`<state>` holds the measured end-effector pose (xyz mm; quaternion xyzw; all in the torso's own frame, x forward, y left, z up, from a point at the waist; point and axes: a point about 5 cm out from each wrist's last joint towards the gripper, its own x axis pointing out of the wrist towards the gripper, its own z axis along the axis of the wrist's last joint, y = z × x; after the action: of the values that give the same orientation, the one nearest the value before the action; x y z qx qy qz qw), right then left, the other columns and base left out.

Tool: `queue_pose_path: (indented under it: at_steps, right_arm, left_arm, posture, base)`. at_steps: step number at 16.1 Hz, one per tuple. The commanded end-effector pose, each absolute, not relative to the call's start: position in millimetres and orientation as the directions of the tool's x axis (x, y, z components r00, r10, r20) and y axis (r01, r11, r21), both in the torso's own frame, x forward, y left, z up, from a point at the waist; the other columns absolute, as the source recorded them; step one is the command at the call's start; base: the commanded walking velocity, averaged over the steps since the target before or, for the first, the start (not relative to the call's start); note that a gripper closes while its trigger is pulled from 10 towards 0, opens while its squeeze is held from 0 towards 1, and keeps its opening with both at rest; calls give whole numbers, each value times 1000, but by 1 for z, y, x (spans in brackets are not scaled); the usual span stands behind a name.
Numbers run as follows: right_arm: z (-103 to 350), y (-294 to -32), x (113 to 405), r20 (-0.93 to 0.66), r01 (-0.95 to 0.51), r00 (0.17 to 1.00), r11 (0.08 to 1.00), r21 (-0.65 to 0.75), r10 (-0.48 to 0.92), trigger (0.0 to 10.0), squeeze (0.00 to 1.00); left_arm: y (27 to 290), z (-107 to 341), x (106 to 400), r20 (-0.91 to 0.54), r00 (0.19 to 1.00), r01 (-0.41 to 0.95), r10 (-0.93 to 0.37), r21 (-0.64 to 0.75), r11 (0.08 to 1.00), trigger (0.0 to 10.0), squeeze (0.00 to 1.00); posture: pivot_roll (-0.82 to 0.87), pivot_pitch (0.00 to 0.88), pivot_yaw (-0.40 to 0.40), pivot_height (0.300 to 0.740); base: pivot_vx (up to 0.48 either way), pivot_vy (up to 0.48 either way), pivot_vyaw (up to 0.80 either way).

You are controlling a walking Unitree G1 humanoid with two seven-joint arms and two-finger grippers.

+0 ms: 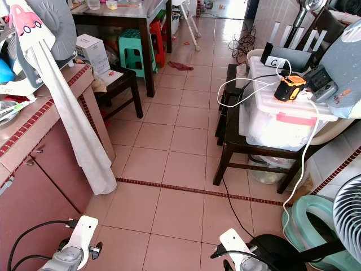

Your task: Kitchen organization

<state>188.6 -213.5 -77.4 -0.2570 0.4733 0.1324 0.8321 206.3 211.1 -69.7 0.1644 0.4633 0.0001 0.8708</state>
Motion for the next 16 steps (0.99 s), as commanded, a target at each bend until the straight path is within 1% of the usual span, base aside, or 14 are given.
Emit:
queue_pose_path:
  at_steps: [1, 14, 16]
  right_arm:
    - [-55, -171, 239, -753, 44, 655, 992, 121, 63, 10000, 0]
    - [-55, -171, 239, -753, 44, 655, 992, 121, 63, 10000, 0]
    - [-57, -168, 237, -760, 27, 644, 990, 139, 90, 10000, 0]
  left_arm:
    - [178, -54, 240, -753, 657, 97, 49, 149, 984, 10000, 0]
    - [178, -54, 240, -753, 657, 97, 49, 149, 984, 10000, 0]
    - [179, -53, 241, -753, 656, 116, 47, 162, 980, 10000, 0]
  posture:
    - [0, 0, 11, 740]
    - [0, 0, 11, 740]
    - [8, 0, 22, 740]
  base:
    - [0, 0, 0]
    - [0, 0, 0]
    - [0, 0, 0]
